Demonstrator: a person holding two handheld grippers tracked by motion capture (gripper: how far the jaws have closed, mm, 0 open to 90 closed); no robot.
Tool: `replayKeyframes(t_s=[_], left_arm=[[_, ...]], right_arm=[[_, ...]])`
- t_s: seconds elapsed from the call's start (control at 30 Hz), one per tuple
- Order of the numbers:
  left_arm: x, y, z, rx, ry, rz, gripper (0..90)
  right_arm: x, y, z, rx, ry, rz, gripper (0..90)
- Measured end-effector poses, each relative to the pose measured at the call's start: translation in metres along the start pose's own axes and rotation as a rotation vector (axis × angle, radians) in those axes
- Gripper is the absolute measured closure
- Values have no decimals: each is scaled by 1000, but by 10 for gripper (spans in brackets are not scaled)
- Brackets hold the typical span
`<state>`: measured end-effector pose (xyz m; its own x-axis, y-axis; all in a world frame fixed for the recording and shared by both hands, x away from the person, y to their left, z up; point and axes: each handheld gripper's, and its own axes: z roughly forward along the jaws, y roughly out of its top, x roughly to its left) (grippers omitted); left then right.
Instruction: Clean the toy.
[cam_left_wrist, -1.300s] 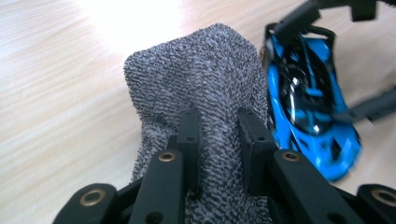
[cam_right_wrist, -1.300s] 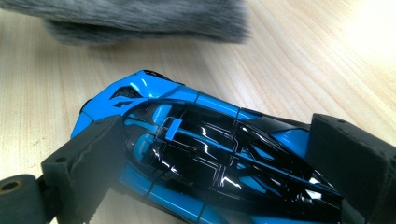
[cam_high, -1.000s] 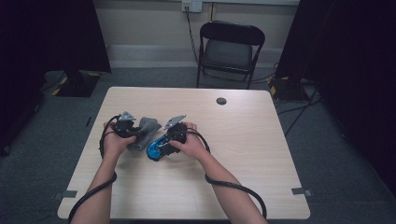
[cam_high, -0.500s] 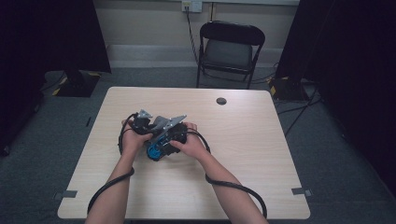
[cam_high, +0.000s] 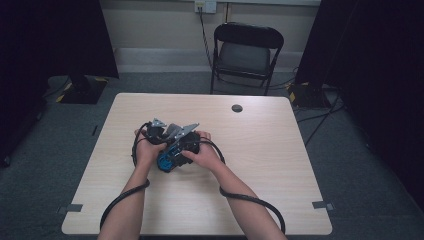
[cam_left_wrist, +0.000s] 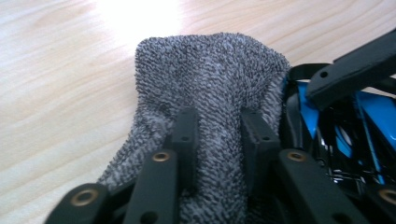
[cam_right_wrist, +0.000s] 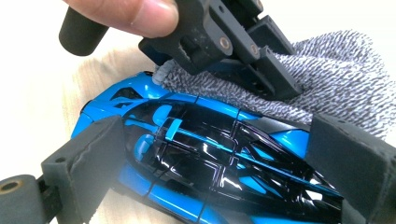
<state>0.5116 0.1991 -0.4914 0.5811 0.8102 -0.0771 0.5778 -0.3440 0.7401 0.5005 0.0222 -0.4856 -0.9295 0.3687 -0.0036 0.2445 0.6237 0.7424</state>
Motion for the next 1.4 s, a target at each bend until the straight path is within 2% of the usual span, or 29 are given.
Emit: replayKeyframes(t_s=[0.17, 0.53, 0.6, 0.8, 1.17, 1.4], left_arm=[[0, 0, -3, 17, -18, 32, 740], [1, -5, -10, 12, -31, 33, 741], [2, -6, -13, 21, -35, 50, 742], [4, -11, -18, 19, -44, 40, 744], [8, -20, -35, 47, -45, 48, 746], [8, -26, -42, 42, -46, 42, 747]], right_arm=[[0, 0, 0, 2, 1, 0, 43], [0, 0, 0, 2, 2, 0, 42], [0, 0, 0, 4, 2, 1, 42], [0, 0, 0, 2, 2, 0, 42], [0, 0, 0, 3, 2, -1, 42], [0, 1, 0, 3, 1, 1, 42]])
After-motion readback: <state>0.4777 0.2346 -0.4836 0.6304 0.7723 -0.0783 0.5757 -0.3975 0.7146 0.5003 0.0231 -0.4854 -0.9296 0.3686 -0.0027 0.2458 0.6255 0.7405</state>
